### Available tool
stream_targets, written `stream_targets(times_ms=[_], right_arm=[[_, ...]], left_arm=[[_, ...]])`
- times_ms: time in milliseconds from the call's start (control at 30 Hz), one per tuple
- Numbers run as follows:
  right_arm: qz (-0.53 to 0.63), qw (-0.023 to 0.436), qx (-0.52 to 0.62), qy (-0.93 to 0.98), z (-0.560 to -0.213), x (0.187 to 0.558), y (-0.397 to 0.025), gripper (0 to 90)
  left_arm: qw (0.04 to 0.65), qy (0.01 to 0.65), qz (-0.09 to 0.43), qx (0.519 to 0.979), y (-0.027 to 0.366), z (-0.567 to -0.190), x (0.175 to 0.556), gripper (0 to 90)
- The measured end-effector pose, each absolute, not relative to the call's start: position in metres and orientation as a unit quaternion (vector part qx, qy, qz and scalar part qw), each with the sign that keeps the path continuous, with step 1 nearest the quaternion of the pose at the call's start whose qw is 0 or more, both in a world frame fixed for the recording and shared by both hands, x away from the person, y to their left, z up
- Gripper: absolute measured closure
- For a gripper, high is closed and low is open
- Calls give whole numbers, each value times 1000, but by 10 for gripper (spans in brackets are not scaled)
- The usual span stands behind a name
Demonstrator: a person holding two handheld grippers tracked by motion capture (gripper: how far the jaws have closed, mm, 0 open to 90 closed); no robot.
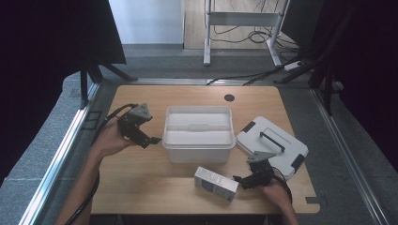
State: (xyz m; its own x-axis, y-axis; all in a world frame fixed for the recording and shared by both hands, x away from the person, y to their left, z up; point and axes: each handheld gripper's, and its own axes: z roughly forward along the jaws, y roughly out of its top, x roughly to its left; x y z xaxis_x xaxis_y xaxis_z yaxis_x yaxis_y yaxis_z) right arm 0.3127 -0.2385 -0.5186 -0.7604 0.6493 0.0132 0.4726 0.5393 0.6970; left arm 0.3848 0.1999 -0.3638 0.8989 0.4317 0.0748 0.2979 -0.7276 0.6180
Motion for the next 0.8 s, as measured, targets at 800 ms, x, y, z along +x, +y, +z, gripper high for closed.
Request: stream_targets(times_ms=[800], right_arm=[[355, 131, 328, 865, -519, 311, -239, 31]], left_arm=[[274, 65, 86, 956, 107, -342, 433, 414]])
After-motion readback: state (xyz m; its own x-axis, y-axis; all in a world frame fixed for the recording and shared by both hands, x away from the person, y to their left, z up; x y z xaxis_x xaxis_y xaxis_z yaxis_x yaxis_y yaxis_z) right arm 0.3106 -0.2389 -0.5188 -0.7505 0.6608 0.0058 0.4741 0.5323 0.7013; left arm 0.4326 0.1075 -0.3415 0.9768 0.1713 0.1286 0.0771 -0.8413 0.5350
